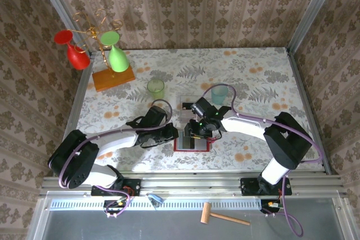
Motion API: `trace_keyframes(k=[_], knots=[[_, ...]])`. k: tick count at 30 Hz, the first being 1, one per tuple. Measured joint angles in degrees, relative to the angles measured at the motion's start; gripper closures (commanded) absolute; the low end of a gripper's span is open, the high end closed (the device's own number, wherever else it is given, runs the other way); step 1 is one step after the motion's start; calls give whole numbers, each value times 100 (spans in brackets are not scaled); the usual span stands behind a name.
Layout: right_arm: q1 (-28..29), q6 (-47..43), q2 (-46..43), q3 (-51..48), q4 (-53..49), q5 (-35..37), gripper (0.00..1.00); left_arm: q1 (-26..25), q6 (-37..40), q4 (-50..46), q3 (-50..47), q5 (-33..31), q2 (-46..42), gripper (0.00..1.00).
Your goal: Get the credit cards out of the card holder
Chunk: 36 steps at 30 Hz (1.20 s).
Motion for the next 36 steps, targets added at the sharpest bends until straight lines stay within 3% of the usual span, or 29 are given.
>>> trace_keyframes(k=[15,36], knots=[[-280,293,-52,-721,695,-321,66,-264,87,11,337,63,715,90],[-361,354,-33,-868,966,-472,67,-308,107,92,334,68,885,90]])
